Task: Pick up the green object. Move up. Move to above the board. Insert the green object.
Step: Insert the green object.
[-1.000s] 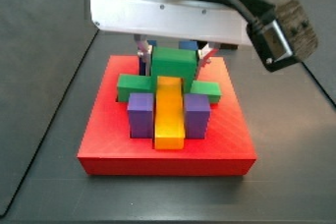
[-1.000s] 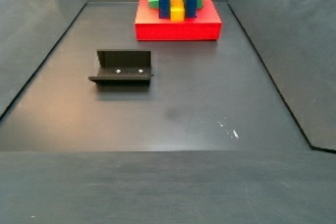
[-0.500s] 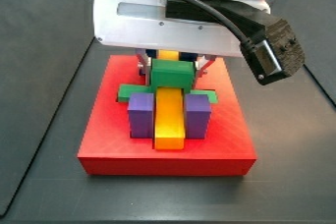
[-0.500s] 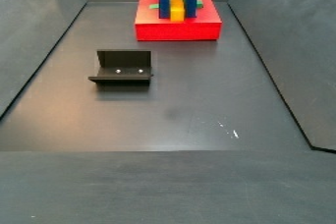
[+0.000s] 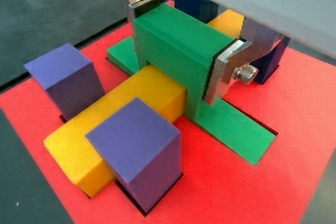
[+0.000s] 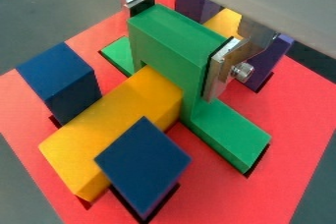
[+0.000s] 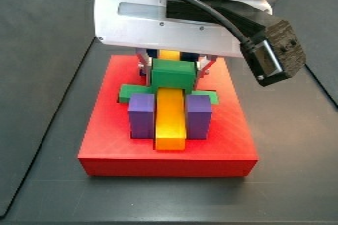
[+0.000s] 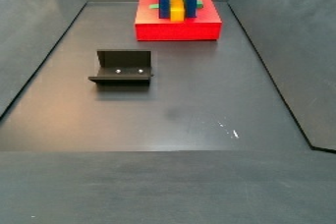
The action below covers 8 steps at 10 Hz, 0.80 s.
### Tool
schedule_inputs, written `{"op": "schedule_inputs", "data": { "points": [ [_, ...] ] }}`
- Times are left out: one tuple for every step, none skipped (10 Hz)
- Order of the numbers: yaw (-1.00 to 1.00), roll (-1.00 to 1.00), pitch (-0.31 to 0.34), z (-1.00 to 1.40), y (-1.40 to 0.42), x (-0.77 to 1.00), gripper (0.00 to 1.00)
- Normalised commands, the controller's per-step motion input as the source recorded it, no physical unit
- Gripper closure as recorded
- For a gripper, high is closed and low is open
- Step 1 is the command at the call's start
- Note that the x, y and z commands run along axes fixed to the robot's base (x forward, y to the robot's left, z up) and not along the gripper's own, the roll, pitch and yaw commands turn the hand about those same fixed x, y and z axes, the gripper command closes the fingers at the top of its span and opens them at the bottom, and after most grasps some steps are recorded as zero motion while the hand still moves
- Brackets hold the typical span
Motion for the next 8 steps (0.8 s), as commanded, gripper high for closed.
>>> {"op": "schedule_inputs", "data": {
  "points": [
    [-0.29, 0.0, 0.0, -0.32, 0.0, 0.11, 1.0],
    [-0.15, -0.01, -0.003, -0.37, 0.0, 0.04, 1.0],
    [-0.04, -0.08, -0.096, -0.63, 0.0, 0.09, 1.0],
    [0.0, -0.1, -0.219, -0.71, 0.0, 0.01, 1.0],
    [0.0, -0.14, -0.304, -0.54, 0.0, 0.0, 1.0],
    [0.0, -0.15, -0.346, -0.49, 0.0, 0.0, 1.0],
    [0.01, -0.1, -0.419, -0.37, 0.0, -0.11, 1.0],
    [0.0, 0.0, 0.0, 0.0, 0.0, 0.0, 1.0]
  ]
}}
